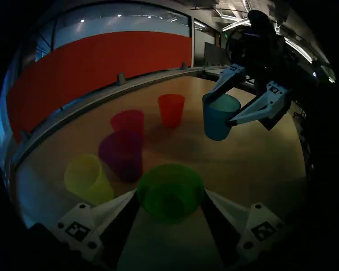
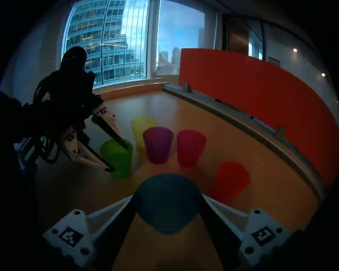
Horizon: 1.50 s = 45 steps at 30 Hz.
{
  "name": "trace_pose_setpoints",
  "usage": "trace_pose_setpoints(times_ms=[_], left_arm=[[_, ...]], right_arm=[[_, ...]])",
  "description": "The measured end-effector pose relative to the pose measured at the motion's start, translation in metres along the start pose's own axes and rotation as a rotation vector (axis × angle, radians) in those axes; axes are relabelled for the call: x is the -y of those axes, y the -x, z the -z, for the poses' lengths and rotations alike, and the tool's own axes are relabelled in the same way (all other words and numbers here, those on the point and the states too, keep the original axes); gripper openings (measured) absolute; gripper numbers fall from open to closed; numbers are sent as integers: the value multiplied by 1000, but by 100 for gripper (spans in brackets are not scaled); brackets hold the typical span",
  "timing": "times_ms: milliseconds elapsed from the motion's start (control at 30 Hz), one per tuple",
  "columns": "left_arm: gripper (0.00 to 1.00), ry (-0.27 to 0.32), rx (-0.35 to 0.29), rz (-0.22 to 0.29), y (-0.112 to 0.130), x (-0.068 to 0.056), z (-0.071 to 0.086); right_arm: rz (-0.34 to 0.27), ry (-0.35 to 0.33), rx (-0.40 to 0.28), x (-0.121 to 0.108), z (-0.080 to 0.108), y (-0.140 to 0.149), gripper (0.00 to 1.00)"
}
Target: Pour water
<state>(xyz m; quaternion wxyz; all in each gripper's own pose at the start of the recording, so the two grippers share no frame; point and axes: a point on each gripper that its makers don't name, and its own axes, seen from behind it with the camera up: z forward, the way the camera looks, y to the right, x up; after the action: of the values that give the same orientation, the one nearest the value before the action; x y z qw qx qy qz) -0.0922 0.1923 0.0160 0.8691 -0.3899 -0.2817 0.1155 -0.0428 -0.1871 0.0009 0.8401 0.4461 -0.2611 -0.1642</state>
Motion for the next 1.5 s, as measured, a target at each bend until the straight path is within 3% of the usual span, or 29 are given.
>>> trace_pose_setpoints(times_ms=[867,1500], left_arm=[[92,-13,24,11,12,0,4],[94,-13,69,23,33,0,22]], right_arm=[[-10,4,8,6,-3,6,94],[-52,-14,29,17,-13,30,94]])
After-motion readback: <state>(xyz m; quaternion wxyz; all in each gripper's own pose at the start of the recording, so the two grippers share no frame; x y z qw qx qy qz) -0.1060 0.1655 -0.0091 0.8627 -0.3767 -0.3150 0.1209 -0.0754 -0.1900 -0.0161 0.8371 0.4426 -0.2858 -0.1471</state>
